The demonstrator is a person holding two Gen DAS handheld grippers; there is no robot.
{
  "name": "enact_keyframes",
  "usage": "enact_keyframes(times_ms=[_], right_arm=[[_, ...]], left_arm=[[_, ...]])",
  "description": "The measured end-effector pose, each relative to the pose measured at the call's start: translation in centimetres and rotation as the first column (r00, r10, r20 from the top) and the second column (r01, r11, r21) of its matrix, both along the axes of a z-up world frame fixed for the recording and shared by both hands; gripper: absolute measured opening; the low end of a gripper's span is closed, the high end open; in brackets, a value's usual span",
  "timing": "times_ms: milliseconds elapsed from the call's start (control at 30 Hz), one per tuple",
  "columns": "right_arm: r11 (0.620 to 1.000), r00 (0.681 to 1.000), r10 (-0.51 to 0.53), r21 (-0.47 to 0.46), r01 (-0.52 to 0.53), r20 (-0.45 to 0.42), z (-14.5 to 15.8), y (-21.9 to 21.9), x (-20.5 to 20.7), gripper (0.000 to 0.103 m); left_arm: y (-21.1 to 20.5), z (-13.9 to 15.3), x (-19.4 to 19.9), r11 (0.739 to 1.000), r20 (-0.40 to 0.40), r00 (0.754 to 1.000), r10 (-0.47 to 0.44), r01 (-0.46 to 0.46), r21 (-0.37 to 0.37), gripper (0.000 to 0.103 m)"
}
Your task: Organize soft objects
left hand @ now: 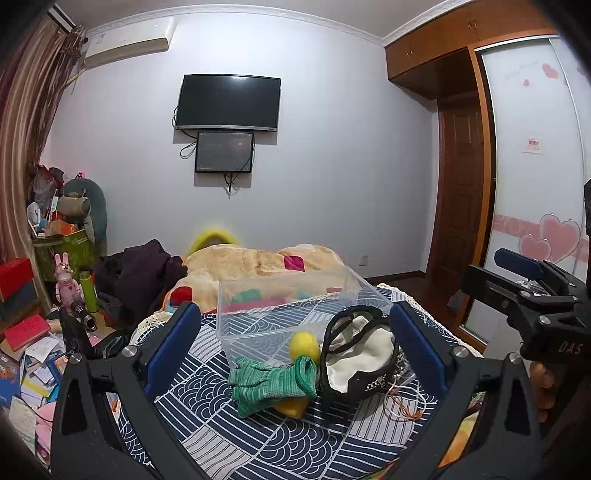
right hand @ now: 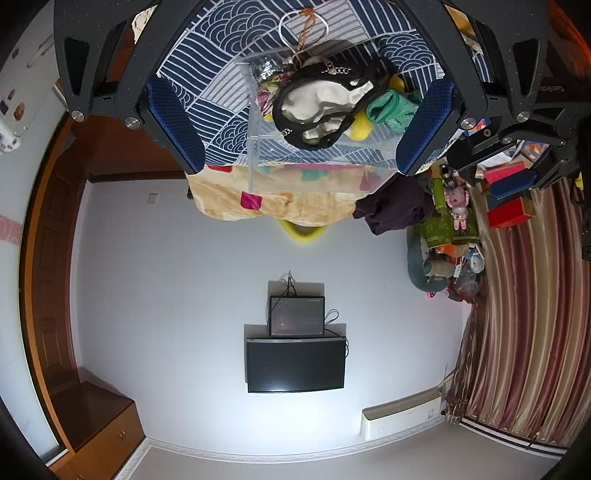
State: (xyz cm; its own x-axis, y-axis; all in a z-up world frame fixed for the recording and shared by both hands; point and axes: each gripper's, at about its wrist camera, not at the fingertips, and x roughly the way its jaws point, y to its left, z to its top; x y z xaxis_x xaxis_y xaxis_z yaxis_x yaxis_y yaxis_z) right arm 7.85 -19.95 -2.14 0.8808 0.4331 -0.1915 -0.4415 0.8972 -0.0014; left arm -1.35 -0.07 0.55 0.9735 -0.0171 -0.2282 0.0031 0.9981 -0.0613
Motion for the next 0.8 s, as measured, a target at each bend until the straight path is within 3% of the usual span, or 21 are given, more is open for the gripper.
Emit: enact_keyframes(times_ms=[800], right_arm=[[1.0, 1.0, 0.023, 0.0, -0.023, -0.021, -0.53, 0.07, 0.63, 0.103]], left_arm=[[0.02, 0.01, 0.02, 1.0, -0.003, 1.0, -0.005, 0.005, 0.0, 0.103]])
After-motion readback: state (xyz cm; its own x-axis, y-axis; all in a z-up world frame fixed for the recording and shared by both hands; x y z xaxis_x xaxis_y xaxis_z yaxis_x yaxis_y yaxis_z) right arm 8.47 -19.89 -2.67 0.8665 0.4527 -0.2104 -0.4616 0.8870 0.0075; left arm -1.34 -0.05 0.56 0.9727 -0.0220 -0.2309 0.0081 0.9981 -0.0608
